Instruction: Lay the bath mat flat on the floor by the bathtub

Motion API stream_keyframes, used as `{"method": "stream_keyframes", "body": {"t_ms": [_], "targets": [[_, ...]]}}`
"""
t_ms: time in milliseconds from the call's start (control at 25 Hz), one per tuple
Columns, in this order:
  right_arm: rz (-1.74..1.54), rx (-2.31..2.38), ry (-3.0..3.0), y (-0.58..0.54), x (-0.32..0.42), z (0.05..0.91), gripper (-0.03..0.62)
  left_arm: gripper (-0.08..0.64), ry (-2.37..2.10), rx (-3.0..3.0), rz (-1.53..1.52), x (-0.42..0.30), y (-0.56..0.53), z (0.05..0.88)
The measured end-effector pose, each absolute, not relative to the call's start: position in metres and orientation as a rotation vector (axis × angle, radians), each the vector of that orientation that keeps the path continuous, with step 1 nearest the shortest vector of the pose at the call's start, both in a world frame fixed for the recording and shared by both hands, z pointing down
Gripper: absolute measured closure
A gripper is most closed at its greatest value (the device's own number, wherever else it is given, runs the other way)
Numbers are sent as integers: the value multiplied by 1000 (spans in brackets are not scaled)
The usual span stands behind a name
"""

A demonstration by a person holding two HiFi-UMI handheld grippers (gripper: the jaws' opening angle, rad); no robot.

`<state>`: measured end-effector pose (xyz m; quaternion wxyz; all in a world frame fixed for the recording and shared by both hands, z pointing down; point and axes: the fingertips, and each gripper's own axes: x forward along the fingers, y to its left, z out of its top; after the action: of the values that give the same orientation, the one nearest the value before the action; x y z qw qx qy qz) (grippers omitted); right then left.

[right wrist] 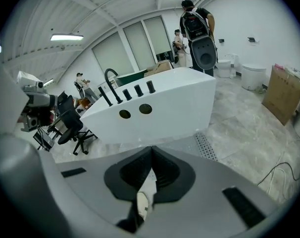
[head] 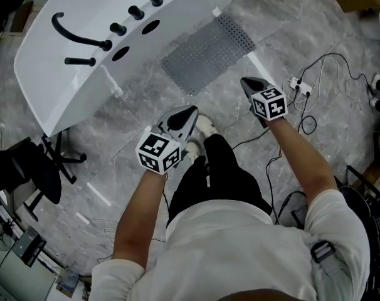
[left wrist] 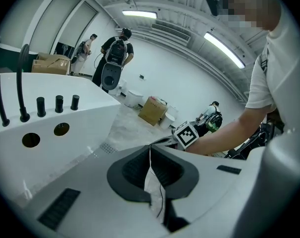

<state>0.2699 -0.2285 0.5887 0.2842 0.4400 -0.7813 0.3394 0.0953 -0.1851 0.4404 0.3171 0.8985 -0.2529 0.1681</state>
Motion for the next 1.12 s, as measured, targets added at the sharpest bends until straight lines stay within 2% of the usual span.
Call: {"method": "stream_keyframes", "body": {"t_ms": [400, 720, 1120], "targets": [[779, 1137, -2154, -134, 219, 485, 581, 540, -681, 2358, 503, 42, -107, 401], [698, 1158, -2209, -72, 202, 408, 581, 540, -687, 2417, 496, 27, -55, 363], [678, 1201, -2272, 10, 157, 351, 581, 540, -647, 2492, 413, -1, 5, 322]]}}
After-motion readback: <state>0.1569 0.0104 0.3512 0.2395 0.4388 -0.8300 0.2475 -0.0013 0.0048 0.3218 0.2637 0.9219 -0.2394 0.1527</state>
